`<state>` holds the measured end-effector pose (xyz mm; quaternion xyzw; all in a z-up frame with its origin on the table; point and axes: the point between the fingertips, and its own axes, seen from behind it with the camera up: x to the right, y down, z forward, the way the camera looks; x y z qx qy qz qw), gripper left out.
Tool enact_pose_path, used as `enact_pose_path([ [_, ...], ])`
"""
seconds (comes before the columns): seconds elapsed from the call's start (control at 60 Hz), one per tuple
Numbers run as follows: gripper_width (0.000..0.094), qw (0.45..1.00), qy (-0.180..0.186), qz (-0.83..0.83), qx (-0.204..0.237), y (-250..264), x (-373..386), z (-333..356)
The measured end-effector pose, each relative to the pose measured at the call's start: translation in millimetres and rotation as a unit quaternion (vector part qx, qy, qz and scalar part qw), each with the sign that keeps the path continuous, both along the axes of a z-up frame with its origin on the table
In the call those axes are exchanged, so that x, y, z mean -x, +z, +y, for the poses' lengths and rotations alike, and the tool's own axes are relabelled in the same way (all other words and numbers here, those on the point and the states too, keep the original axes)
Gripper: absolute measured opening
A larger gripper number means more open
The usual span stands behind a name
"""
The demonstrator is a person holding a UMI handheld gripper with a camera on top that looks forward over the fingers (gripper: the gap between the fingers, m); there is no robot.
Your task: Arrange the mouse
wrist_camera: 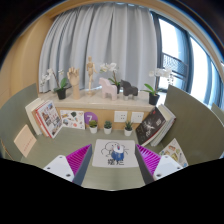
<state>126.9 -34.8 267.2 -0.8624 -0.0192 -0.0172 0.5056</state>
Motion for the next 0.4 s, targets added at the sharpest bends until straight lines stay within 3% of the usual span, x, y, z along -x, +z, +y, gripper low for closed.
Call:
enact_pose_path([
  [0.4, 0.0858, 1.0, 0.004, 0.011, 0.018, -28, 24, -121],
])
